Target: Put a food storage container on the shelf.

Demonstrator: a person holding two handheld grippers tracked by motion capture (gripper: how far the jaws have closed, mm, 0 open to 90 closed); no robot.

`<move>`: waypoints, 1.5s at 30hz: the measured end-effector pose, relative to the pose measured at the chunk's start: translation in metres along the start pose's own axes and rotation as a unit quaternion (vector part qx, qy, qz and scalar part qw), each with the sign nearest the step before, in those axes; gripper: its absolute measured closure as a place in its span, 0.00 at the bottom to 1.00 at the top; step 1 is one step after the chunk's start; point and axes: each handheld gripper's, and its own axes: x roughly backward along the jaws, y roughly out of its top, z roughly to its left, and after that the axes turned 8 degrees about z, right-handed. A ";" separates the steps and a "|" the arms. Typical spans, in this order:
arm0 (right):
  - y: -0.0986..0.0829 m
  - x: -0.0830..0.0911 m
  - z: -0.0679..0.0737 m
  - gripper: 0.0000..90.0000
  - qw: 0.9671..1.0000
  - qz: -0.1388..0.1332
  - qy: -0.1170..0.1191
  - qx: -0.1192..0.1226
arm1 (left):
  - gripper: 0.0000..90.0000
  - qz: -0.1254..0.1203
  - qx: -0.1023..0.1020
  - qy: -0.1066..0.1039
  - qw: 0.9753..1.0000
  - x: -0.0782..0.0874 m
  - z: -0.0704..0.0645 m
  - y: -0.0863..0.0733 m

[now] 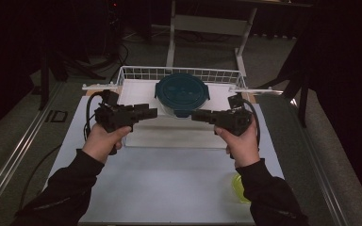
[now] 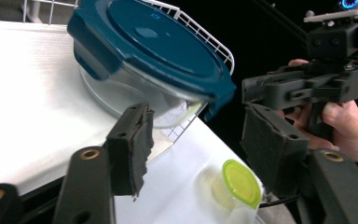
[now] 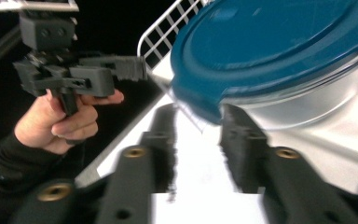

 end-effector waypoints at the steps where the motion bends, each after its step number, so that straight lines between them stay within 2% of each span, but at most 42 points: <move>1: -0.002 -0.004 0.002 0.85 1.000 0.005 0.000 0.004 | 0.44 -0.007 -0.007 0.003 1.000 0.001 -0.001 -0.003; 2: -0.003 -0.007 0.003 0.90 1.000 0.009 -0.001 0.006 | 0.41 -0.011 -0.017 0.010 1.000 0.002 -0.002 -0.008; 3: -0.003 -0.012 0.003 0.96 1.000 0.016 0.003 0.007 | 0.41 -0.015 -0.023 0.009 1.000 0.003 -0.003 -0.011; 4: -0.004 -0.014 0.004 0.98 1.000 0.019 0.003 0.007 | 0.40 -0.021 -0.041 0.002 0.999 0.004 -0.003 -0.017; 5: -0.004 -0.017 0.004 0.99 1.000 0.022 0.000 0.009 | 0.36 -0.024 -0.054 -0.008 0.998 0.004 -0.003 -0.021; 6: -0.004 -0.020 0.004 0.99 1.000 0.025 0.000 0.010 | 0.33 -0.025 -0.056 -0.015 0.998 0.003 -0.003 -0.026; 8: -0.004 -0.024 0.004 0.99 1.000 0.023 -0.008 0.009 | 0.31 -0.026 -0.066 -0.017 0.997 0.000 -0.003 -0.037; 12: 0.000 -0.028 0.002 1.00 1.000 0.024 -0.013 0.003 | 0.15 -0.027 -0.078 0.004 0.997 -0.008 -0.007 -0.055; 14: 0.001 -0.029 0.001 1.00 1.000 0.021 -0.016 0.002 | 0.06 -0.023 -0.092 0.026 0.995 -0.012 -0.010 -0.065; 15: 0.002 -0.029 0.000 1.00 1.000 0.019 -0.020 0.001 | 0.01 -0.023 -0.095 0.030 0.995 -0.012 -0.011 -0.068; 17: 0.004 -0.031 -0.004 1.00 1.000 0.020 -0.013 -0.006 | 0.00 -0.028 -0.102 0.041 0.994 -0.014 -0.014 -0.075; 19: 0.005 -0.033 -0.005 1.00 1.000 0.022 -0.019 -0.007 | 0.00 -0.031 -0.107 0.051 0.992 -0.016 -0.017 -0.082; 23: 0.006 -0.036 -0.010 0.99 0.999 0.021 -0.019 -0.014 | 0.00 -0.030 -0.110 0.048 0.992 -0.020 -0.020 -0.089; 24: 0.008 -0.037 -0.010 0.99 0.999 0.020 -0.021 -0.015 | 0.00 -0.029 -0.120 0.051 0.991 -0.022 -0.022 -0.093; 27: 0.011 -0.039 -0.011 0.99 0.999 0.019 -0.025 -0.016 | 0.00 -0.027 -0.132 0.055 0.989 -0.026 -0.027 -0.097; 37: 0.017 -0.044 -0.015 0.99 0.999 0.016 -0.023 -0.023 | 0.00 -0.021 -0.145 0.052 0.988 -0.032 -0.030 -0.104; 40: 0.018 -0.044 -0.014 0.99 0.999 0.016 -0.032 -0.018 | 0.00 -0.017 -0.144 0.053 0.988 -0.032 -0.029 -0.108; 43: 0.017 -0.044 -0.014 0.97 0.999 0.012 -0.026 -0.021 | 0.00 -0.015 -0.145 0.056 0.988 -0.029 -0.028 -0.110; 44: 0.016 -0.044 -0.012 0.96 1.000 0.014 -0.016 -0.018 | 0.00 -0.015 -0.148 0.058 0.987 -0.027 -0.028 -0.112; 45: 0.013 -0.044 -0.008 0.94 1.000 0.017 -0.017 -0.007 | 0.00 -0.017 -0.149 0.059 0.987 -0.026 -0.028 -0.113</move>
